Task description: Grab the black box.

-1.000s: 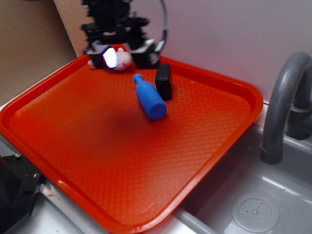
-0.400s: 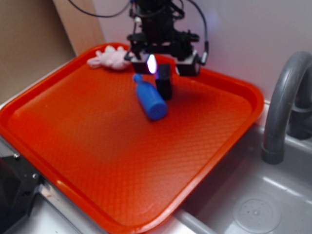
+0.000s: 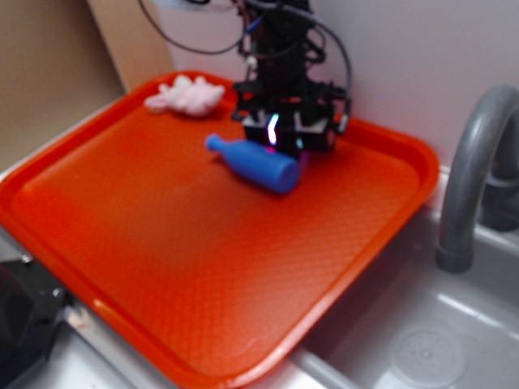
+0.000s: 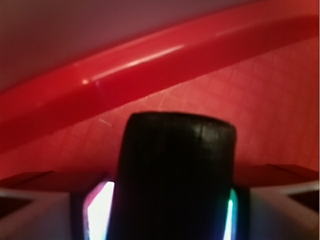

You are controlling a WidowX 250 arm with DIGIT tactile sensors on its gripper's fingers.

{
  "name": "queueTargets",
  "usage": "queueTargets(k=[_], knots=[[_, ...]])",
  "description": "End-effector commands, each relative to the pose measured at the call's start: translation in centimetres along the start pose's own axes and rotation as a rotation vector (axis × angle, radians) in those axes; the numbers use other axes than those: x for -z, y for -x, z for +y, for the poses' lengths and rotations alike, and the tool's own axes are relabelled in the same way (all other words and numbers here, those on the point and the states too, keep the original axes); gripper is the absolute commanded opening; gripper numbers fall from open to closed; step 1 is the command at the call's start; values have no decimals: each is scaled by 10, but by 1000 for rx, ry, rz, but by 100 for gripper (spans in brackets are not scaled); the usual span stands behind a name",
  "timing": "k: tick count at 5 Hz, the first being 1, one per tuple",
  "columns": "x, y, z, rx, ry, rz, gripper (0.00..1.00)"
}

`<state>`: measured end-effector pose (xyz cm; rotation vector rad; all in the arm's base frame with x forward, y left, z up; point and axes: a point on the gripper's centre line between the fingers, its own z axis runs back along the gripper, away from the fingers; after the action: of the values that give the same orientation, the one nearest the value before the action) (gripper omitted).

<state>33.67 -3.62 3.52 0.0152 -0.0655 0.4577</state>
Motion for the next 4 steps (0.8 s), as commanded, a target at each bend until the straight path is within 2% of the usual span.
queueTargets(k=[1, 2, 3, 4], knots=[[-90, -1, 31, 132, 62, -145, 0], [-142, 29, 64, 331, 113, -127, 0], [-189, 57, 110, 361, 130, -100, 0], [-186, 74, 149, 421, 179, -83, 0]])
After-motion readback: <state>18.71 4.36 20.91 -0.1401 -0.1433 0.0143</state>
